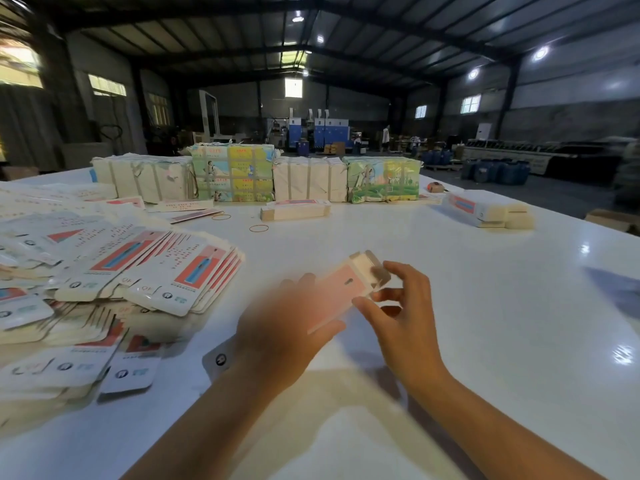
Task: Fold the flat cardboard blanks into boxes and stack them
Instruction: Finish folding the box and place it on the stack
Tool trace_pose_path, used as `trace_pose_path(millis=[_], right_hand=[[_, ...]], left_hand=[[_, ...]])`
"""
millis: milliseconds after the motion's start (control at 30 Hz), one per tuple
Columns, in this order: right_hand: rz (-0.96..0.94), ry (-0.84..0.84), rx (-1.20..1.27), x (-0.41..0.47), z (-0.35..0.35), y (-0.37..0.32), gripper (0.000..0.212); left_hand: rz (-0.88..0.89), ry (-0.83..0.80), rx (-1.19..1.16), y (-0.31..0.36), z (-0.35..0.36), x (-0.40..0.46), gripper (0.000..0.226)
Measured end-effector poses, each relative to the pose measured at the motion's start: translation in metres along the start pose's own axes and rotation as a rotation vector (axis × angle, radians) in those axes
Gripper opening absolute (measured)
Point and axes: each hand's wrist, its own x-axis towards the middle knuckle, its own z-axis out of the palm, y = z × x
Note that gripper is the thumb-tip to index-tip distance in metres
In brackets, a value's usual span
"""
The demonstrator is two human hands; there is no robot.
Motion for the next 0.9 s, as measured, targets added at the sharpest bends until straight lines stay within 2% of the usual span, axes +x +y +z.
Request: trace_pose_path(millis=[33,100,200,367,500,600,700,733,800,900], right_hand=[[0.042,0.052,-0.012,0.001,0.002,0.000,0.048],[0.111,0.097,-0.030,0.001,0.005,0.001,0.042],[0.099,0.054,-0.021,0.000,0.007,0.003,0.022],[0.060,0.024,-0.003,-0.004,0.004,0.004,0.010],[0.027,-0.022,-0.031,-0.007,0.003,0.003,0.023],[0.078,-0.043,0.029,-0.008,0.003,0.006,0.026],[0.189,-0.127,0.034,-0.007,0.004,0.010,0.056],[0.216,-0.163,-0.008,-0.007,0.005,0.010,0.060],[0.237,-0.189,-0.087,-0.006,0.006,0.011,0.054],[0.176,-0.151,-0.102,-0.005,0.004,0.011,0.026]], left_hand=[[-0.002,0.011,0.007,0.001,0.000,0.001,0.073],[-0.002,0.025,0.033,0.003,0.002,0.003,0.073],[0.022,0.035,0.076,0.003,0.007,0.002,0.072],[0.039,0.048,0.078,0.001,0.010,0.000,0.073],[-0.001,-0.049,0.011,0.000,0.016,0.003,0.065],[0.026,-0.105,0.063,-0.004,0.022,0.004,0.064],[0.103,-0.136,0.184,-0.007,0.027,0.002,0.064],[0.127,-0.146,0.226,-0.005,0.027,0.001,0.064],[0.139,-0.158,0.279,0.000,0.028,-0.002,0.066],[0.114,-0.152,0.305,0.006,0.029,-0.005,0.067]])
